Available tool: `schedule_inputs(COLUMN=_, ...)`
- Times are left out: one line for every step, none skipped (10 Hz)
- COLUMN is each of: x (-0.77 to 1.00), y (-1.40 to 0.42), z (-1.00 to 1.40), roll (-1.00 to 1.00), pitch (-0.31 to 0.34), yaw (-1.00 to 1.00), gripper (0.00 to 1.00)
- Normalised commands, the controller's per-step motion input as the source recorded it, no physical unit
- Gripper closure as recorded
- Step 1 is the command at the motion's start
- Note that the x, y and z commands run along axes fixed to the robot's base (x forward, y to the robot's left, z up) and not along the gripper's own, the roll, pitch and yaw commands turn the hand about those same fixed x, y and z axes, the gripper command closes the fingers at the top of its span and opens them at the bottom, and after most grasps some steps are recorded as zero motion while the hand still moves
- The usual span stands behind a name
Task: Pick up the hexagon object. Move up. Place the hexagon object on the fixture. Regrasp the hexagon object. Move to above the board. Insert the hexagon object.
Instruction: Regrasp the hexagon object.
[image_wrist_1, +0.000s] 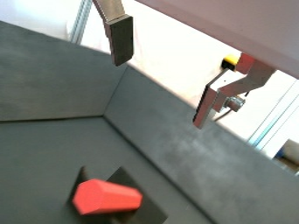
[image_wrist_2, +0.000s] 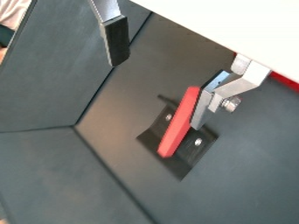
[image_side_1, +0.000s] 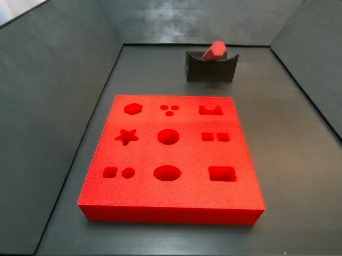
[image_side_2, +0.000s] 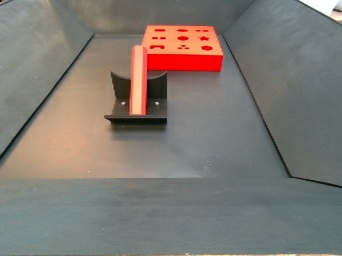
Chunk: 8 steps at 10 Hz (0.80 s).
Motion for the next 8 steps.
schedule_inputs(x=0.1, y=-0.05, z=0.0, roll=0.89, pitch=0.213, yaw=0.18, gripper=0.0)
schedule_inputs(x=0.11, y=-0.05, z=-0.01, roll=0.7, pitch=0.19, yaw=0.21, gripper=0.0)
schedule_inputs(x=0.11, y=-0.05, z=-0.01, roll=0.52, pitch=0.163, yaw=0.22, gripper=0.0)
schedule_inputs(x=0.11, y=-0.04, z=0.0, roll=0.31, pitch=0.119, yaw=0.23, gripper=0.0)
schedule_inputs(x=0.09, y=-0.04, z=0.0, roll=0.23, pitch=0.081, yaw=0.23, gripper=0.0)
schedule_inputs(x=0.09, y=-0.04, z=-0.01, roll=0.19, pitch=0.041, yaw=0.23, gripper=0.0)
schedule_inputs(x=0.08, y=-0.05, z=-0.01, roll=0.18, pitch=0.016, yaw=0.21, gripper=0.0)
schedule_inputs(x=0.03, y=0.04, z=-1.0, roll=0.1, pitch=0.0, yaw=0.15, gripper=0.0)
